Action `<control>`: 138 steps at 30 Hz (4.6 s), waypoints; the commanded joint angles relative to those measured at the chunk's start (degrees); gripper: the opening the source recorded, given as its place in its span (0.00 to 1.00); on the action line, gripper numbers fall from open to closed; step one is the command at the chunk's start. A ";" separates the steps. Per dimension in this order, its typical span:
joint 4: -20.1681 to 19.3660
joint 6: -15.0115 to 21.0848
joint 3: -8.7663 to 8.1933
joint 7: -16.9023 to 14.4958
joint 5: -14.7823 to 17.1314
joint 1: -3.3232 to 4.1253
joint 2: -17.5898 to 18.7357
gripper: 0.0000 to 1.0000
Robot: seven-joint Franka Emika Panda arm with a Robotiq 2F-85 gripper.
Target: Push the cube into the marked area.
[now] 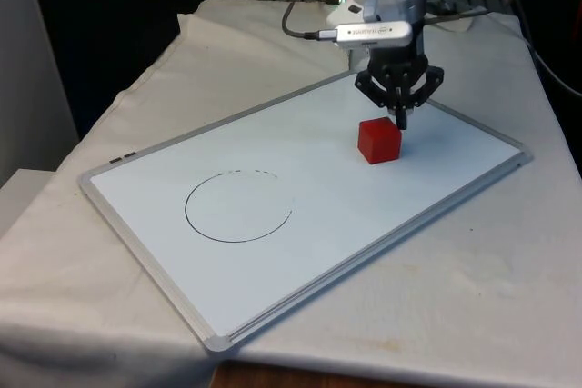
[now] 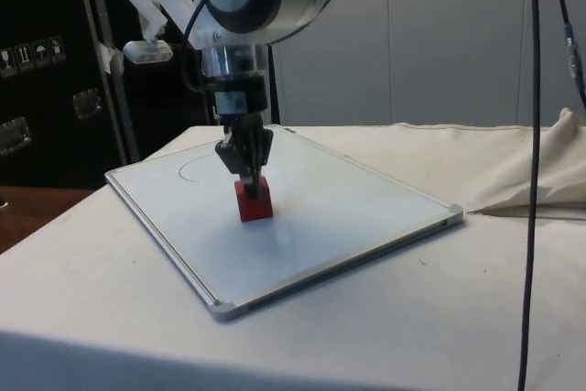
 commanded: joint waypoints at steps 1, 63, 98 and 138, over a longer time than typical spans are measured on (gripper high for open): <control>0.40 -0.69 -0.63 1.09 -1.09 0.23 0.29 0.00; 12.38 -6.30 -7.05 10.03 -9.57 0.23 8.48 0.00; 22.06 -8.88 -8.77 20.74 -13.75 0.34 14.73 0.00; 35.98 -13.58 -11.57 28.88 -16.16 0.17 22.86 0.00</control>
